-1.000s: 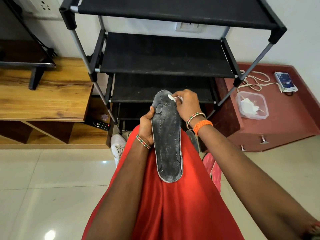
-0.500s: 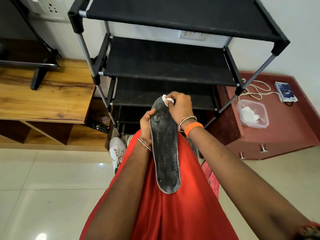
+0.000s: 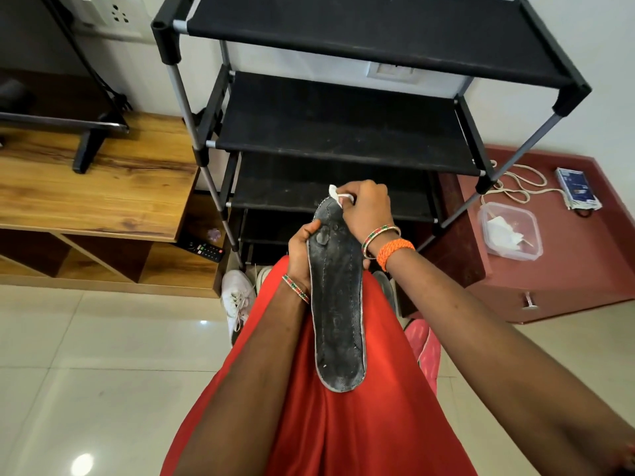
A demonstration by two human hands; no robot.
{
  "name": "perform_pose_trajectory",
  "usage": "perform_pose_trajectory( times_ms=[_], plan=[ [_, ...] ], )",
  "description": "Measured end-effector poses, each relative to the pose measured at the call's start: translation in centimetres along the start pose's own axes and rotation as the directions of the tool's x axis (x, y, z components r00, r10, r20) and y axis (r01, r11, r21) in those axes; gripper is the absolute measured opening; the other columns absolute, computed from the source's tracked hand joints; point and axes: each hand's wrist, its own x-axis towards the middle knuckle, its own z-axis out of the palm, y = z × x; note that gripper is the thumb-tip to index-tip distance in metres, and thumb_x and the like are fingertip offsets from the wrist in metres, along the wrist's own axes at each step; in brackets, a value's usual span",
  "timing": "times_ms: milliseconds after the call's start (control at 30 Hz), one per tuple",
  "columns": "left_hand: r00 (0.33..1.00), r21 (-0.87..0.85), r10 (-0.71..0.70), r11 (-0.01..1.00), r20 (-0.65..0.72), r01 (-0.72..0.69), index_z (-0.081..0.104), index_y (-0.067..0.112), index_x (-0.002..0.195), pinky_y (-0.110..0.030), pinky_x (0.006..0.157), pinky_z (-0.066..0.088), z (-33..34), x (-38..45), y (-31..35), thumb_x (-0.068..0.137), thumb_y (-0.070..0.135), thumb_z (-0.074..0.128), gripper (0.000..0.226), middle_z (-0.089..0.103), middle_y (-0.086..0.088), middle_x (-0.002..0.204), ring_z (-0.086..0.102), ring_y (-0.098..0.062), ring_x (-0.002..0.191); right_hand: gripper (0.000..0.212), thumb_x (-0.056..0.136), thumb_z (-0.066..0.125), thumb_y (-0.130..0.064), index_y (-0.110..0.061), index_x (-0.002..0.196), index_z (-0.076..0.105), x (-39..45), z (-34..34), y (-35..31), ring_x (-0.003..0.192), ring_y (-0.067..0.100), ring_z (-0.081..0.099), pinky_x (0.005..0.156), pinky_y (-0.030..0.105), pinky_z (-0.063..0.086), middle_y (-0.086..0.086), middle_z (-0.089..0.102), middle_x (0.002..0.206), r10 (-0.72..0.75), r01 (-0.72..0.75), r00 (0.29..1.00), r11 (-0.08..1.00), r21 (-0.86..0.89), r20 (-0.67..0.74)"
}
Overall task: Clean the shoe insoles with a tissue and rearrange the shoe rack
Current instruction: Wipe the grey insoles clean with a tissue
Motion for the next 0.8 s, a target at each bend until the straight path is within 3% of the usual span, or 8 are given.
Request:
perform_pose_trajectory(
  times_ms=[100, 200, 267, 367, 467, 667, 733, 800],
  plan=[
    [0.999, 0.001, -0.034, 0.999, 0.033, 0.034, 0.074, 0.004, 0.067, -0.027, 0.057, 0.057, 0.3, -0.6, -0.1, 0.097, 0.027, 0.024, 0.063, 0.071, -0.011, 0.070, 0.069, -0.020, 0.062, 0.020, 0.085, 0.059, -0.007, -0.013, 0.099, 0.071, -0.3, -0.2, 0.6, 0.096, 0.032, 0.062, 0.083, 0.037, 0.053, 0.014, 0.068, 0.103, 0.005, -0.001, 0.999, 0.996, -0.084, 0.044],
    [1.000, 0.033, -0.015, 0.999, -0.013, 0.015, 0.070, 0.004, 0.077, -0.026, 0.061, 0.056, 0.3, -0.5, -0.1, 0.097, 0.026, 0.026, 0.053, 0.070, -0.010, 0.070, 0.068, -0.018, 0.063, 0.025, 0.083, 0.061, -0.006, -0.009, 0.107, 0.064, -0.3, -0.6, 0.6, 0.103, 0.037, 0.058, 0.083, 0.039, 0.050, 0.016, 0.059, 0.112, 0.058, -0.027, 0.993, 0.962, -0.271, 0.106],
    [0.999, 0.047, 0.005, 0.999, -0.041, -0.003, 0.069, 0.004, 0.072, -0.024, 0.058, 0.056, 0.4, -0.5, 0.0, 0.098, 0.024, 0.026, 0.054, 0.069, -0.010, 0.066, 0.067, -0.018, 0.059, 0.027, 0.083, 0.063, -0.007, -0.006, 0.109, 0.060, -0.1, -1.0, -0.1, 0.105, 0.037, 0.056, 0.084, 0.040, 0.050, 0.017, 0.057, 0.114, 0.072, -0.031, 0.990, 0.952, -0.305, 0.125],
    [1.000, 0.052, 0.008, 0.999, 0.011, -0.009, 0.070, 0.004, 0.055, -0.024, 0.045, 0.054, 0.8, -0.7, 0.0, 0.099, 0.021, 0.023, 0.066, 0.067, -0.010, 0.058, 0.066, -0.018, 0.050, 0.020, 0.083, 0.062, -0.007, -0.008, 0.103, 0.067, 0.6, -0.8, -0.6, 0.100, 0.034, 0.060, 0.083, 0.040, 0.053, 0.016, 0.063, 0.109, 0.010, 0.001, 0.997, 0.988, -0.156, 0.072],
    [0.999, 0.051, -0.002, 0.999, 0.043, -0.001, 0.070, 0.006, 0.049, -0.024, 0.042, 0.052, 1.1, -1.0, 0.1, 0.099, 0.021, 0.022, 0.071, 0.067, -0.009, 0.056, 0.066, -0.016, 0.048, 0.020, 0.084, 0.060, -0.005, -0.012, 0.099, 0.071, 0.4, -0.8, -0.4, 0.098, 0.031, 0.063, 0.084, 0.038, 0.054, 0.013, 0.067, 0.106, -0.021, 0.029, 0.996, 0.996, -0.085, 0.087],
    [0.996, 0.047, -0.069, 0.997, 0.058, 0.066, 0.073, 0.005, 0.056, -0.032, 0.044, 0.055, 0.8, -1.1, 0.1, 0.098, 0.029, 0.023, 0.070, 0.069, -0.011, 0.062, 0.068, -0.020, 0.053, 0.026, 0.085, 0.061, -0.007, -0.003, 0.111, 0.057, 0.2, -1.8, -0.1, 0.108, 0.038, 0.055, 0.085, 0.040, 0.048, 0.018, 0.054, 0.117, 0.068, 0.020, 0.975, 0.920, -0.390, 0.211],
    [0.995, 0.013, -0.088, 0.996, 0.053, 0.088, 0.075, 0.003, 0.065, -0.034, 0.054, 0.057, 0.4, -0.9, 0.2, 0.097, 0.033, 0.023, 0.067, 0.071, -0.013, 0.072, 0.069, -0.022, 0.062, 0.022, 0.085, 0.062, -0.016, -0.005, 0.105, 0.063, 0.9, -2.4, -0.2, 0.103, 0.037, 0.059, 0.085, 0.037, 0.050, 0.018, 0.060, 0.113, 0.113, -0.068, 0.982, 0.959, -0.276, 0.150],
    [0.992, -0.003, -0.102, 0.995, 0.070, 0.102, 0.071, 0.001, 0.095, -0.043, 0.076, 0.053, 0.0, -0.7, 0.3, 0.092, 0.041, 0.027, 0.060, 0.067, -0.020, 0.102, 0.066, -0.028, 0.087, 0.014, 0.083, 0.065, -0.019, -0.008, 0.090, 0.071, 1.6, -3.1, 0.2, 0.092, 0.030, 0.065, 0.083, 0.034, 0.053, 0.015, 0.068, 0.100, 0.190, -0.189, 0.981, 0.982, -0.027, 0.036]
  ],
)
